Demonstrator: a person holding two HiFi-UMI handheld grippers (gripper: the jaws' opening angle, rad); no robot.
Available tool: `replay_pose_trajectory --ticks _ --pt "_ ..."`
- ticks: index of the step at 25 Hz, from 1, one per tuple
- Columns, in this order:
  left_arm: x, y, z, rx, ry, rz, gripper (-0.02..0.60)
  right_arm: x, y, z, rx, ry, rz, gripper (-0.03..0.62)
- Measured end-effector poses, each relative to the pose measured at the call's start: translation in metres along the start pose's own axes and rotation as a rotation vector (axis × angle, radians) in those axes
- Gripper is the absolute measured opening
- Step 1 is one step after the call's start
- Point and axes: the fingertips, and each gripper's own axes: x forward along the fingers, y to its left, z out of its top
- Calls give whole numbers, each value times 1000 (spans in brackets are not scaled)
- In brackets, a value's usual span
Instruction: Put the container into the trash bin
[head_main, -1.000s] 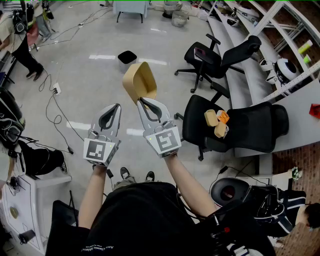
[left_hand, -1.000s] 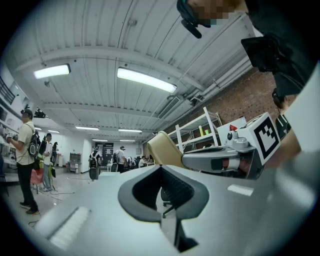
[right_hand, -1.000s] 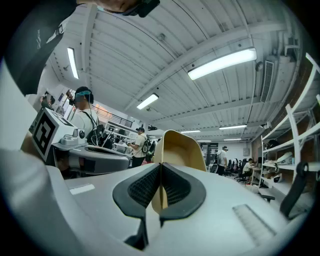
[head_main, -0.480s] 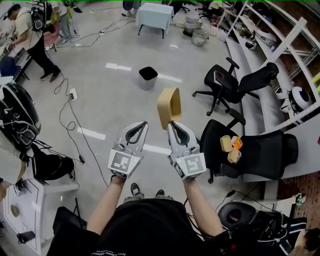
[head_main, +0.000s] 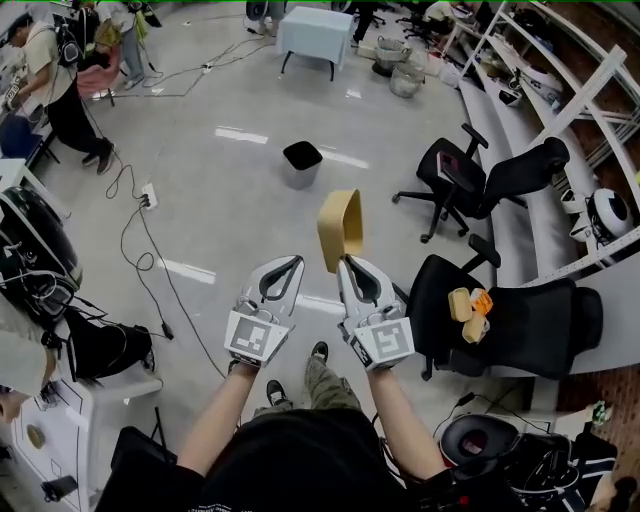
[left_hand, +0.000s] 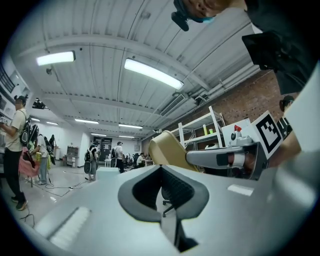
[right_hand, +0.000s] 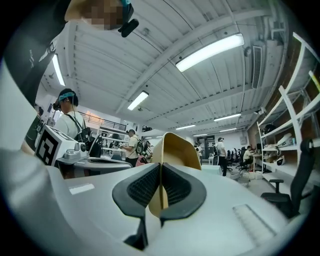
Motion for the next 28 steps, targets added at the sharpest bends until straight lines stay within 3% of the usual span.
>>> replay_pose_trajectory --ticks 10,17,23,28 --pt "112 41 -19 35 74 86 0 85 -99 -29 111 -26 68 31" --pt "157 63 -31 13 131 120 0 127 -143 -49 140 8 87 31" --pt "197 124 -42 -11 115 109 0 190 -162 -59 122 49 69 31" --pt "220 190 -49 -31 110 62 0 251 -164 -63 131 66 0 31"
